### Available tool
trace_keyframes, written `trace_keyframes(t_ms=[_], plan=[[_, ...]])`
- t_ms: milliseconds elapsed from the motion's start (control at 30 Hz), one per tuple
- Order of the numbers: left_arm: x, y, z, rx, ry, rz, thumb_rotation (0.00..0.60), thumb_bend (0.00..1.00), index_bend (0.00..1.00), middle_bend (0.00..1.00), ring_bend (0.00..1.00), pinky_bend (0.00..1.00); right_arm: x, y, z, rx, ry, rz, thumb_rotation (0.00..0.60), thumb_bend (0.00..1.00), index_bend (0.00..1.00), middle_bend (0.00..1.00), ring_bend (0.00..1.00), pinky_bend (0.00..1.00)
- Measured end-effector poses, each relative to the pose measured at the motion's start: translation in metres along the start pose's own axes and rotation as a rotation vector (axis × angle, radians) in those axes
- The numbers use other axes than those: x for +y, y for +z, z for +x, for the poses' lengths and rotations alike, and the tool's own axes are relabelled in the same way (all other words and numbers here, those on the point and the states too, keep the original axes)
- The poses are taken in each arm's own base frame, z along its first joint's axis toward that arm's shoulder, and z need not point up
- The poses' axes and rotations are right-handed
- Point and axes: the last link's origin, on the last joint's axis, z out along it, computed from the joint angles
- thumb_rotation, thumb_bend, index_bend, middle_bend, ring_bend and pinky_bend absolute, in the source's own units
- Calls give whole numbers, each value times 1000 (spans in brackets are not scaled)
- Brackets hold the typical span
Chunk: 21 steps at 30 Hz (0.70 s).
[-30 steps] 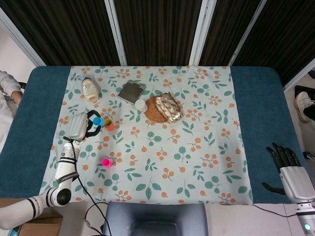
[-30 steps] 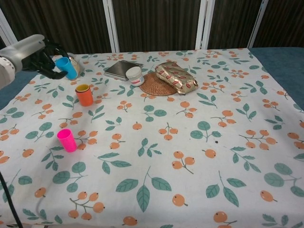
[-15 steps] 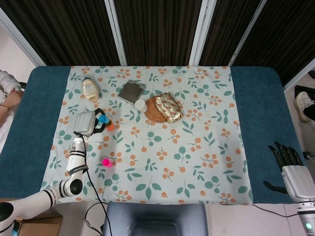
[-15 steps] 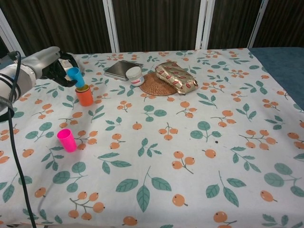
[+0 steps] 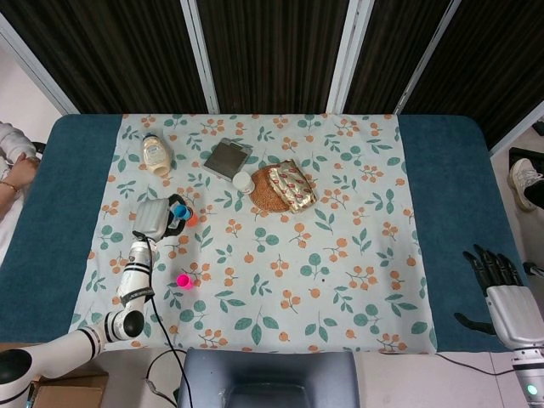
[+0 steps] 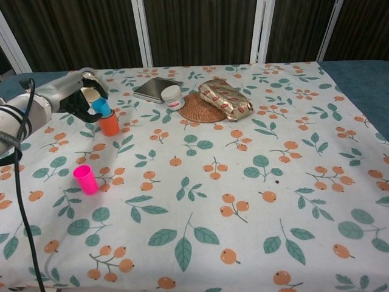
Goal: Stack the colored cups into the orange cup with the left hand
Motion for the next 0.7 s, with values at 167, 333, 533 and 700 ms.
trace_keyframes(t_ms=[167, 333, 533, 700], plan=[[10, -8, 3, 7, -18, -50, 600, 350, 0, 1000, 1000, 1000, 0, -1, 0, -1, 2, 5, 600, 185, 0, 0, 0, 0], [20, -34, 9, -4, -37, -131, 600, 343, 0, 1000, 1000, 1000, -1, -2, 0, -9, 6, 15, 600, 185, 0, 0, 0, 0], [13, -102, 13, -76, -76, -216, 600, 346, 0, 1000, 1000, 1000, -3, -4, -1, -21, 10, 33, 600, 185, 0, 0, 0, 0], [-20, -164, 7, -166, -87, -210, 600, 347, 0, 1000, 1000, 1000, -5, -5, -2, -32, 11, 47, 600, 186, 0, 0, 0, 0]])
